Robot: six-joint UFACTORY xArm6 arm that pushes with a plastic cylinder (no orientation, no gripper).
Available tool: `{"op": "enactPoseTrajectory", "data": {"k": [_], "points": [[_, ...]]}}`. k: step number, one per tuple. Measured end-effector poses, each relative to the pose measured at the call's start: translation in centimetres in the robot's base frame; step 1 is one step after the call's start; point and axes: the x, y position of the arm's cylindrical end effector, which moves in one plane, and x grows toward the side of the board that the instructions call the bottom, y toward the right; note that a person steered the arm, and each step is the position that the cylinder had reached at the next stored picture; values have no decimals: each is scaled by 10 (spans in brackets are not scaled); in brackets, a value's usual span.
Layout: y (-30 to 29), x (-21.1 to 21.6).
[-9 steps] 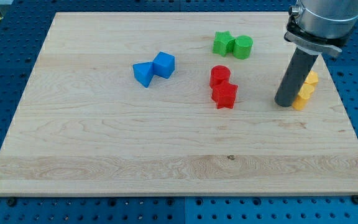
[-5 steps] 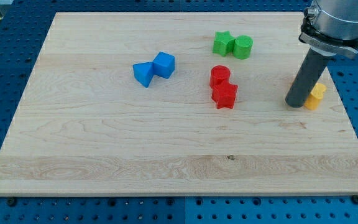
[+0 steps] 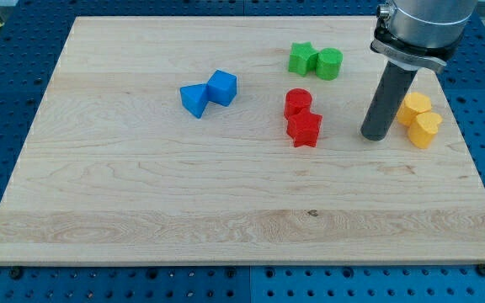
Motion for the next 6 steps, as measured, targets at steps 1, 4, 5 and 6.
{"op": "enactPoseTrajectory", "data": {"k": [1,4,5,6], "points": [[0,-2],[-15,-13],[-17,-16],[-17,-19]]}}
